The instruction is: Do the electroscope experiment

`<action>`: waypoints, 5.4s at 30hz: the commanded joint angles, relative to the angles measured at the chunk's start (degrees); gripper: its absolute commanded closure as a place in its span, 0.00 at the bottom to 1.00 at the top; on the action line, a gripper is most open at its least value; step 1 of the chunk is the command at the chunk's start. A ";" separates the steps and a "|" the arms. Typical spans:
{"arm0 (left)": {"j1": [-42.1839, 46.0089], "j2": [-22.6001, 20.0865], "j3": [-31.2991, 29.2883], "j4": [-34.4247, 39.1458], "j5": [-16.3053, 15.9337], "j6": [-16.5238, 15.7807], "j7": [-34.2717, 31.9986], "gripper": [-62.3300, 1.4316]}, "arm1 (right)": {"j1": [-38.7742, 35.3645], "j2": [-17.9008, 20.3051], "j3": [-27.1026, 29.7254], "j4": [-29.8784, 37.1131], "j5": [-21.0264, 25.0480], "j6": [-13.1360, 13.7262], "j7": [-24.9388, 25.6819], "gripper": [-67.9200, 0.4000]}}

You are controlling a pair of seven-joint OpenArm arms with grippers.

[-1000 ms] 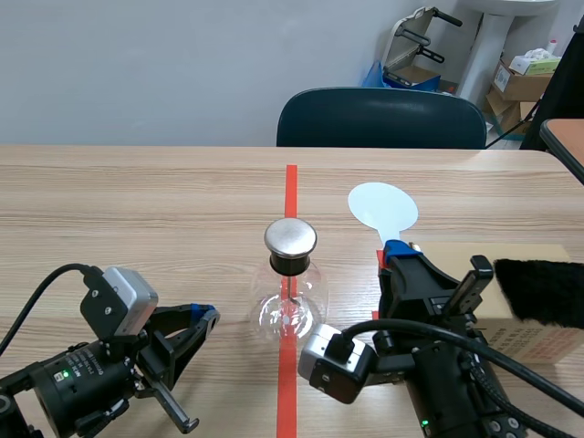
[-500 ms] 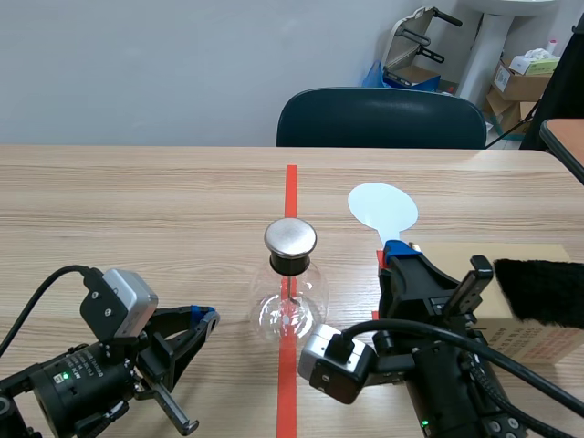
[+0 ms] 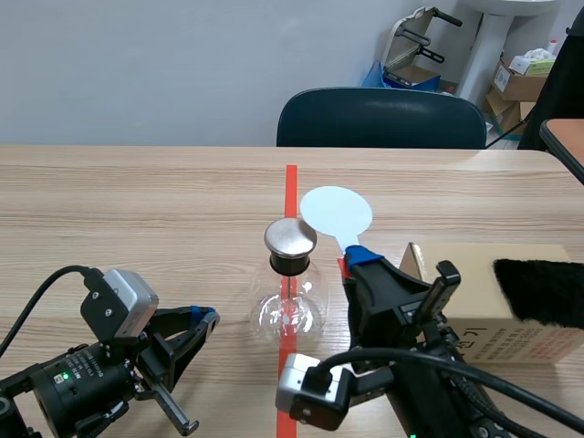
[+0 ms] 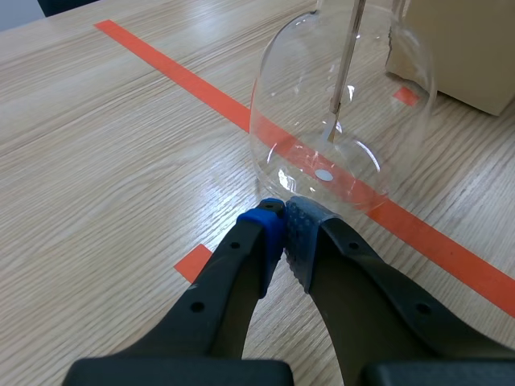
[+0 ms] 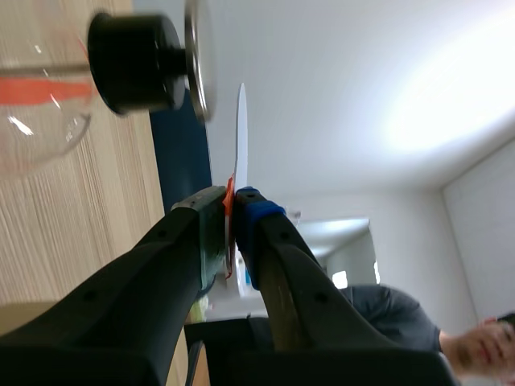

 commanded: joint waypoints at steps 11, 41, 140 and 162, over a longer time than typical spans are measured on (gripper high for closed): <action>-0.02 -0.31 -0.20 0.83 -0.17 -0.13 -0.42 0.93 | 0.20 0.28 0.46 1.16 0.09 -0.81 11.47 0.98; -0.04 -0.31 -0.22 0.83 -0.17 -0.13 -0.55 0.93 | -0.35 0.44 0.61 1.33 0.09 -0.85 -8.72 0.98; -0.02 -0.17 -0.22 0.83 -0.17 -0.33 -1.90 0.93 | -0.28 0.44 0.87 1.33 0.00 -0.85 -20.35 0.98; -0.02 -0.17 -0.22 0.83 -0.17 -0.33 -1.90 0.93 | -0.28 0.44 0.87 1.33 0.00 -0.85 -20.33 0.98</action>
